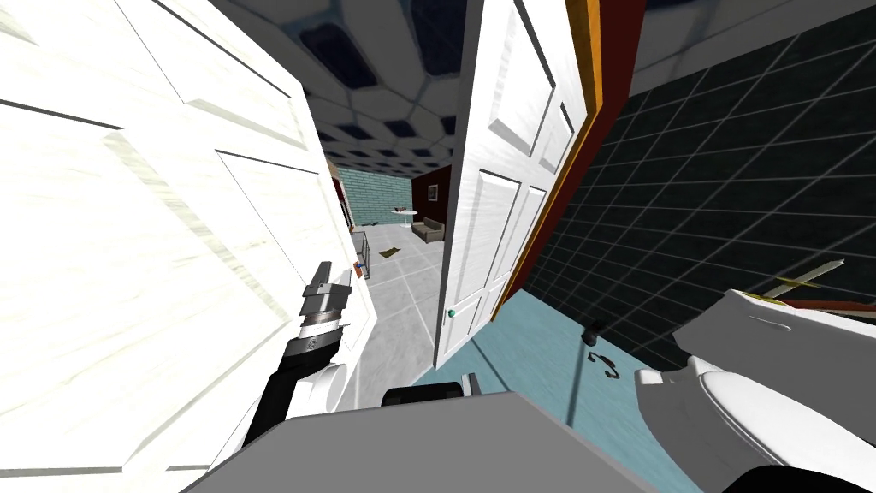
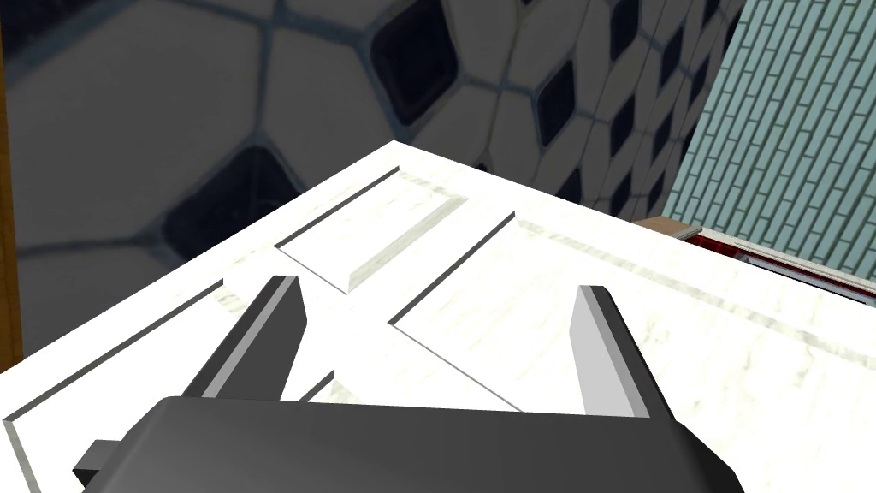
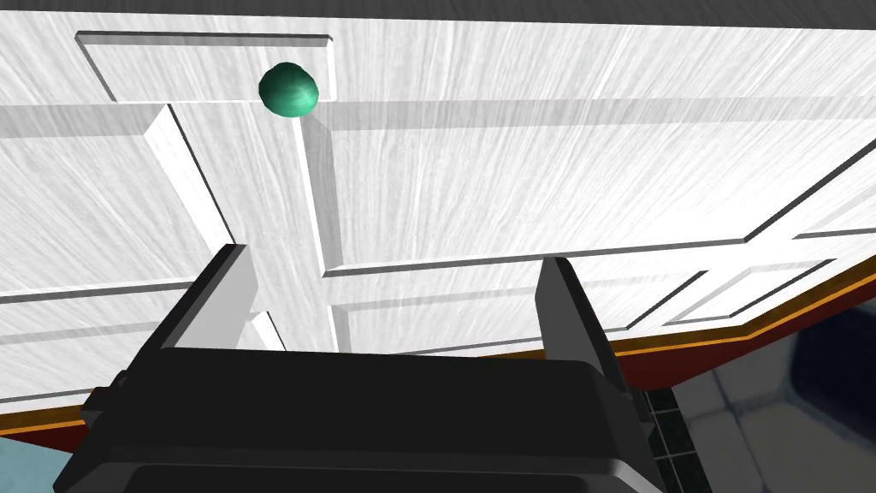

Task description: Push the door open

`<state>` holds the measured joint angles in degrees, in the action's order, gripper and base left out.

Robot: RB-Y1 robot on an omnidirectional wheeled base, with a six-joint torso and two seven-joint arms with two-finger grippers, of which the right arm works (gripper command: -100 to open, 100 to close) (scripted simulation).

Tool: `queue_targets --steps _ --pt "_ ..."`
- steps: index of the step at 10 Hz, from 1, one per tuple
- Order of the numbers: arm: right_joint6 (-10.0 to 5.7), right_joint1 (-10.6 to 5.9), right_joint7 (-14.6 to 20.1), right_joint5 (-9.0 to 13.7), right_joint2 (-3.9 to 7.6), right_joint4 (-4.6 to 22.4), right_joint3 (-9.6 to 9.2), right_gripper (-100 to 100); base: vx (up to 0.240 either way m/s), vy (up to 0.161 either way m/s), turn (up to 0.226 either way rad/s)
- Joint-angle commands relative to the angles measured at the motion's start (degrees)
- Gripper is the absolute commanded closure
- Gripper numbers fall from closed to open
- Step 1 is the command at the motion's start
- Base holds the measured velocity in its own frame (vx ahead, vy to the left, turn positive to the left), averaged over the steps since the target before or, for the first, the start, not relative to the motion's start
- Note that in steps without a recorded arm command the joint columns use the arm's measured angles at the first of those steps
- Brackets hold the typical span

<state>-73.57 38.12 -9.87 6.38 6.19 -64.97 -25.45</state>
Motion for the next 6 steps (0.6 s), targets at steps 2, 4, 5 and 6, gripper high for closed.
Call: queue_targets --steps 2,4,5,6 --pt "-2.22 0.47 -0.73 -0.12 -0.28 3.14 -1.31 -100 0.087 -0.053 0.121" --pt "-4.01 0.85 -1.12 -0.15 -0.33 5.68 -2.22 -100 0.094 -0.049 0.105" --pt "-4.90 1.04 -1.32 -0.16 -0.36 6.94 -2.67 -100 0.087 -0.051 0.124" --pt "-5.76 1.22 -1.50 -0.18 -0.40 8.15 -3.11 -100 0.087 -0.049 0.124"
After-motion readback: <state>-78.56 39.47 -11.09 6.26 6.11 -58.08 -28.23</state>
